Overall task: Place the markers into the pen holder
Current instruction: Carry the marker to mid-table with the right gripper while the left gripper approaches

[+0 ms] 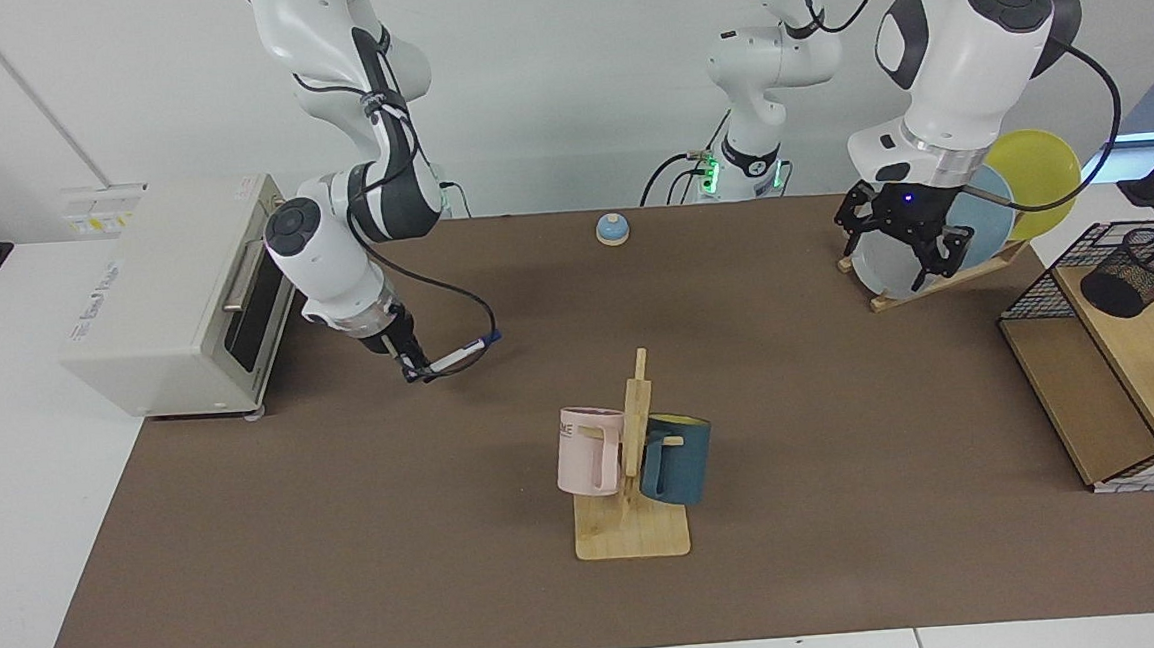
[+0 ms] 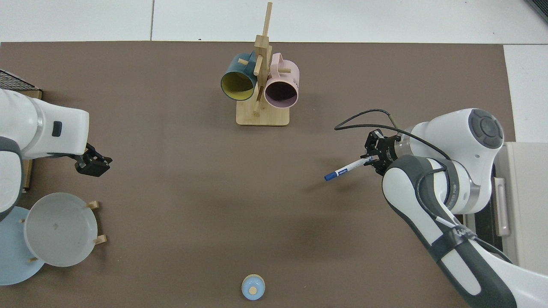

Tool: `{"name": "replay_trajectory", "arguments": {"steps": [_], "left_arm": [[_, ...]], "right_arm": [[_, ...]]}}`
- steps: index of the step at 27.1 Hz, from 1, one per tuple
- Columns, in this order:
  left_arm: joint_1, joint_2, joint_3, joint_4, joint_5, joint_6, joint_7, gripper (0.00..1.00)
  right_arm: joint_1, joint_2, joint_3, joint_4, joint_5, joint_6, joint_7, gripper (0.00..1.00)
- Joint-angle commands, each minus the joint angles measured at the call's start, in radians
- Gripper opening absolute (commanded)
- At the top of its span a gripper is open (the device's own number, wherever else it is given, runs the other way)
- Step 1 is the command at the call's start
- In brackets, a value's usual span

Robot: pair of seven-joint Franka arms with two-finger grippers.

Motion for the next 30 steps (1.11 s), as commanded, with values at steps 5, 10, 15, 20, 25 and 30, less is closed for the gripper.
{"name": "replay_trajectory", "arguments": {"steps": [5,10,15,20,25,30], "left_arm": [[-0.033,-0.05,0.011,-0.052,0.004,-0.049,0.273,1.0],[-0.088,-0.058,0.001,-0.067,0.004,-0.038,0.322,1.0],[-0.125,-0.058,-0.006,-0.069,0.001,-0.021,0.39,0.99],[-0.148,-0.057,-0.006,-0.071,-0.018,-0.02,0.382,1.0],[-0.154,-0.078,-0.025,-0.12,-0.071,-0.027,0.385,1.0],[-0.154,-0.081,-0.039,-0.121,-0.151,-0.026,0.384,1.0]], "right_arm": [[0.099,-0.021,0.005,0.066,0.158,-0.021,0.105,0.0],[0.176,-0.025,0.003,0.089,0.362,-0.01,0.175,0.0],[0.234,-0.025,0.003,0.122,0.457,-0.001,0.226,0.0],[0.302,-0.024,0.003,0.13,0.488,0.056,0.306,0.0],[0.365,-0.027,0.003,0.13,0.489,0.115,0.412,0.0],[0.425,-0.027,0.003,0.13,0.488,0.188,0.502,0.0]]}}
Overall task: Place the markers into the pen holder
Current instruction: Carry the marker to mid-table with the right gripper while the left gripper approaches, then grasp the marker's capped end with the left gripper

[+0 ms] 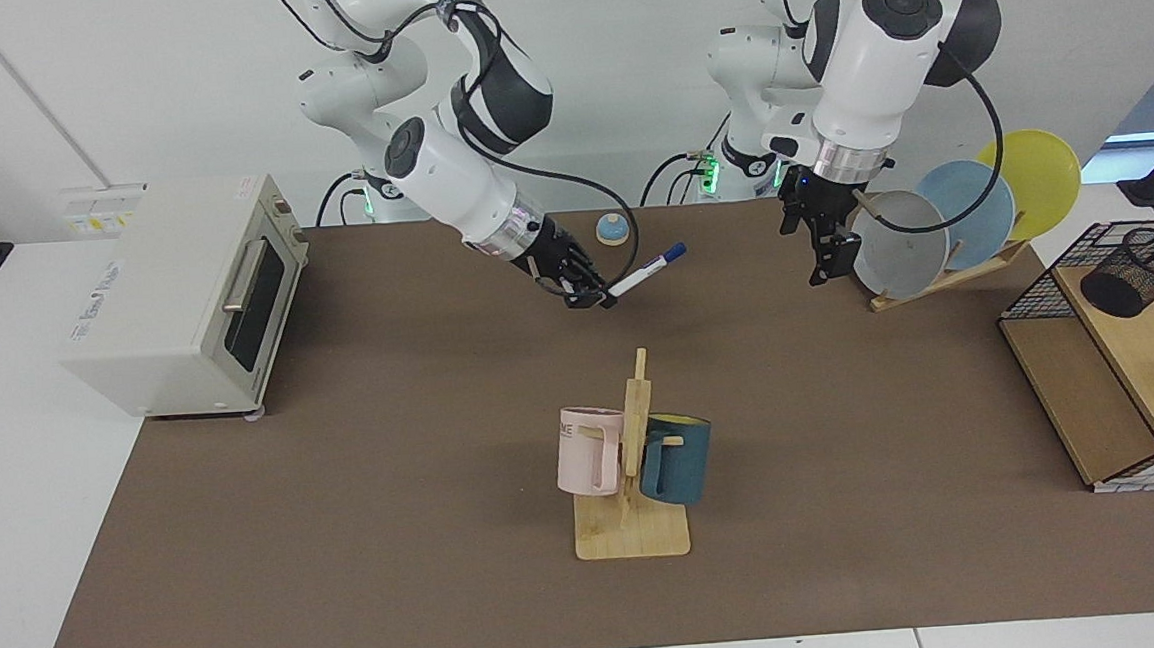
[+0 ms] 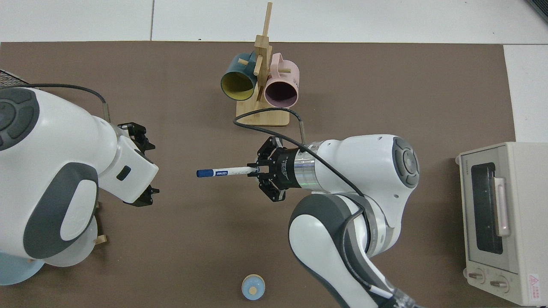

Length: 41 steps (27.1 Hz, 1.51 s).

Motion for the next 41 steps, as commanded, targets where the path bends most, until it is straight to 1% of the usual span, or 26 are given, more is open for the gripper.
{"name": "replay_trajectory", "arguments": {"steps": [1,5,11,19,20,21,23,24,26,28,31,39,40,41], "left_arm": [[-0.013,-0.045,-0.006,-0.051,-0.071,0.02,0.013,1.0],[-0.02,-0.045,-0.029,-0.049,-0.086,0.034,-0.024,1.0],[-0.025,-0.045,-0.06,-0.049,-0.09,0.042,-0.065,1.0],[-0.025,-0.042,-0.069,-0.046,-0.094,0.053,-0.076,0.99],[-0.025,-0.042,-0.071,-0.046,-0.102,0.054,-0.079,0.94],[-0.025,-0.041,-0.072,-0.043,-0.109,0.054,-0.076,0.86],[-0.025,-0.036,-0.071,-0.034,-0.135,0.054,-0.073,0.78],[-0.025,-0.036,-0.071,-0.034,-0.149,0.053,-0.071,0.69],[-0.023,-0.036,-0.071,-0.032,-0.166,0.048,-0.058,0.41],[-0.023,-0.036,-0.071,-0.032,-0.168,0.047,-0.038,0.01],[-0.025,-0.036,-0.071,-0.032,-0.168,0.047,0.004,0.0],[-0.023,-0.036,-0.069,-0.032,-0.168,0.048,-0.012,0.0],[-0.023,-0.036,-0.069,-0.032,-0.168,0.048,-0.012,0.0],[-0.023,-0.036,-0.069,-0.032,-0.168,0.048,-0.012,0.0]], "right_arm": [[0.059,-0.008,-0.006,-0.004,0.019,0.08,0.094,0.0],[0.095,-0.01,-0.006,-0.004,0.019,0.118,0.132,0.0],[0.106,-0.012,-0.004,-0.004,0.018,0.12,0.141,0.0],[0.109,-0.012,-0.006,-0.004,0.018,0.12,0.141,0.0],[0.109,-0.012,-0.006,-0.004,0.018,0.12,0.141,0.0],[0.109,-0.012,-0.006,-0.004,0.018,0.12,0.141,0.0],[0.109,-0.012,-0.006,-0.004,0.018,0.12,0.14,0.0],[0.109,-0.012,-0.006,-0.004,0.018,0.12,0.14,0.0],[0.109,-0.012,-0.006,-0.004,0.018,0.12,0.14,0.0],[0.109,-0.012,-0.006,-0.004,0.018,0.12,0.14,0.0],[0.109,-0.012,-0.006,-0.004,0.018,0.12,0.14,0.0],[0.109,-0.012,-0.006,-0.005,0.016,0.118,0.14,0.0],[0.109,-0.012,-0.006,-0.005,0.013,0.118,0.144,0.1],[0.11,-0.013,-0.006,-0.01,0.015,0.117,0.146,0.42]]}}
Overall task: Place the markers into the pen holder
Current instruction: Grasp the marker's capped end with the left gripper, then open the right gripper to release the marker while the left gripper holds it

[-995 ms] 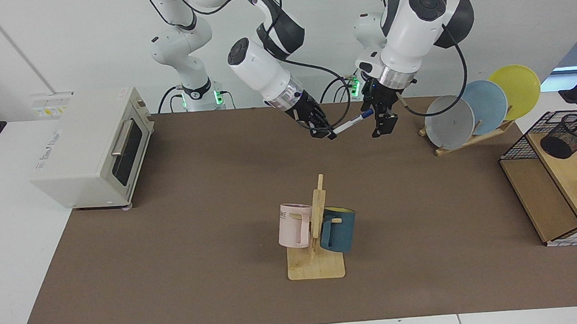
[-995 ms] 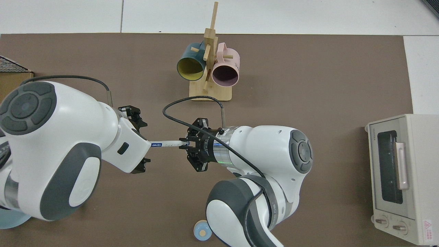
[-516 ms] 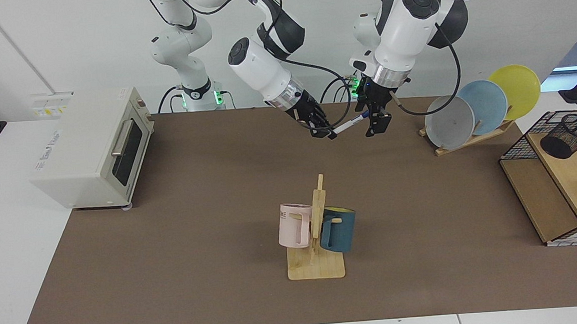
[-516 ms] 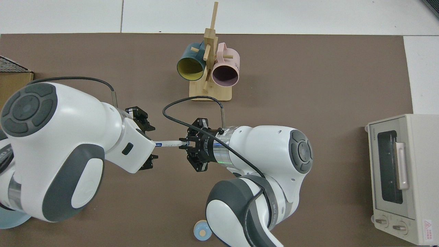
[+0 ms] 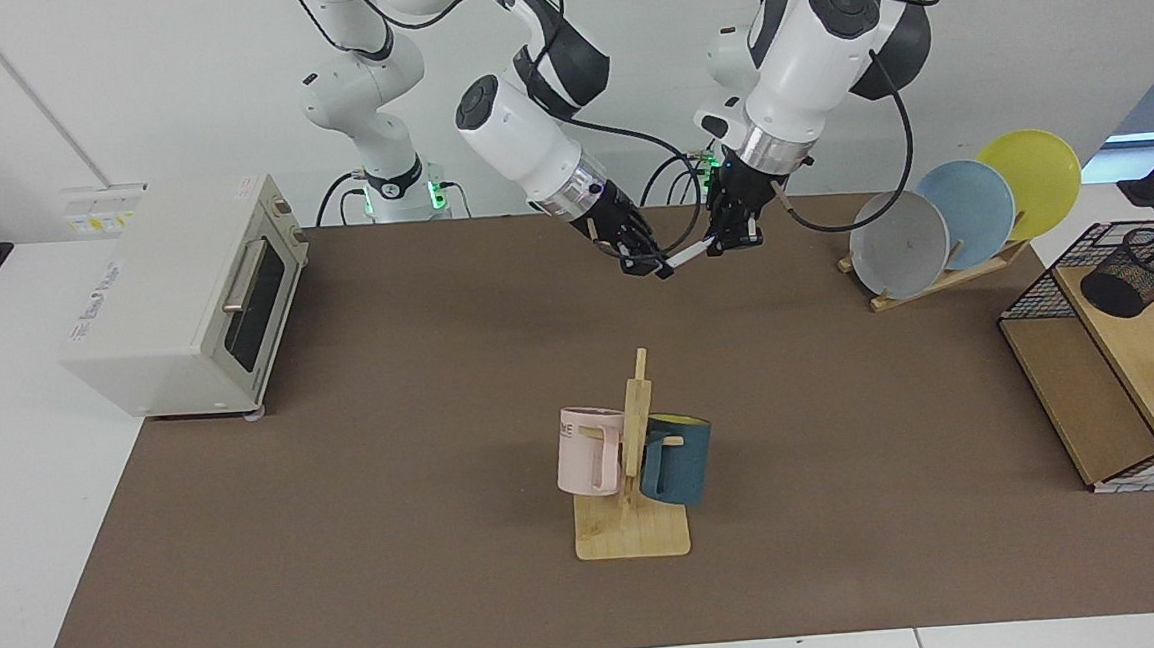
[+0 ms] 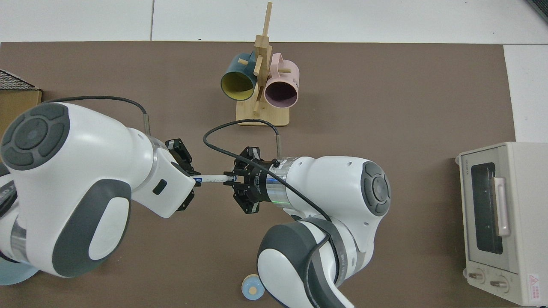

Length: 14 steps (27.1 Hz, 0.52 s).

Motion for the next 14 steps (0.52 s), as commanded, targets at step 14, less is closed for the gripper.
{"name": "replay_trajectory", "arguments": {"steps": [14], "left_arm": [[0.002,-0.022,0.072,-0.016,0.135,-0.033,-0.014,0.0]], "right_arm": [[-0.023,-0.022,-0.02,-0.026,-0.275,-0.124,-0.004,1.0]]}}
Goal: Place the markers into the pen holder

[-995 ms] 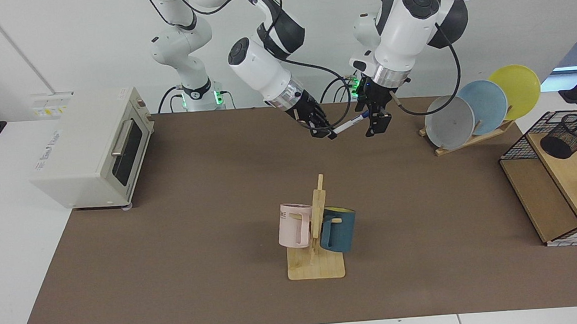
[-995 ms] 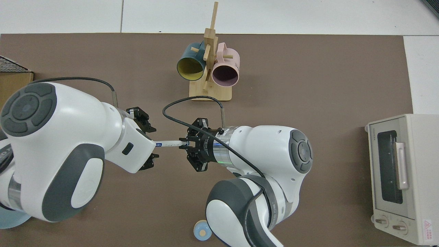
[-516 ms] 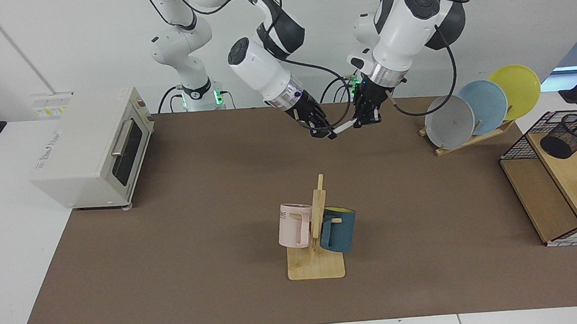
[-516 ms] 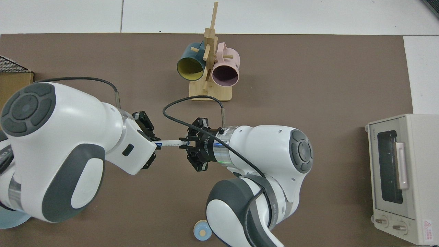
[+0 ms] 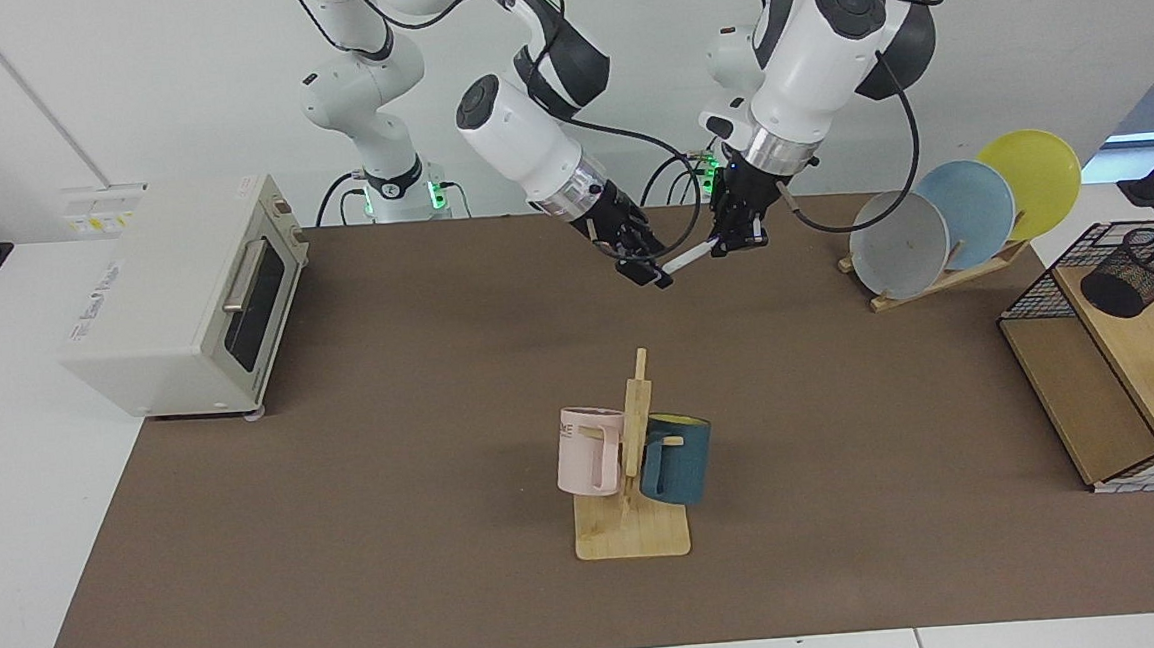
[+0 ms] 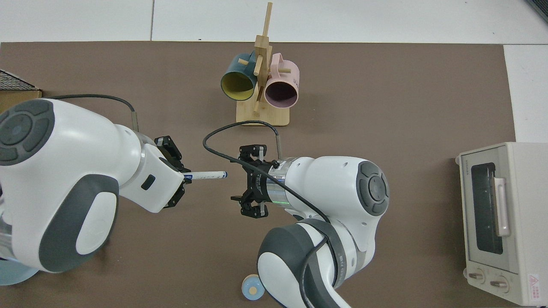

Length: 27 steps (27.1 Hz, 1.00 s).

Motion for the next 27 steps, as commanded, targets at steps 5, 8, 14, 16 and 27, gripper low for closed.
{"name": "replay_trajectory", "arguments": {"steps": [5,8,14,16,27], "left_arm": [[0.0,-0.023,0.092,-0.018,0.191,-0.059,-0.011,0.0],[0.0,-0.023,0.118,-0.018,0.296,-0.054,-0.011,0.0],[0.0,-0.022,0.206,-0.016,0.404,-0.042,-0.006,0.0],[0.003,-0.022,0.211,-0.015,0.458,-0.033,-0.009,0.0],[0.005,-0.006,0.341,0.017,0.643,-0.005,0.001,0.0]], "right_arm": [[-0.102,-0.045,-0.012,-0.019,-0.398,-0.253,-0.144,1.0],[-0.176,-0.063,-0.012,-0.019,-0.426,-0.325,-0.288,1.0],[-0.343,-0.1,-0.014,-0.018,-0.513,-0.434,-0.647,1.0],[-0.394,-0.12,-0.012,-0.018,-0.555,-0.448,-0.768,1.0],[-0.573,-0.143,-0.012,0.022,-0.756,-0.457,-1.478,1.0]]}}
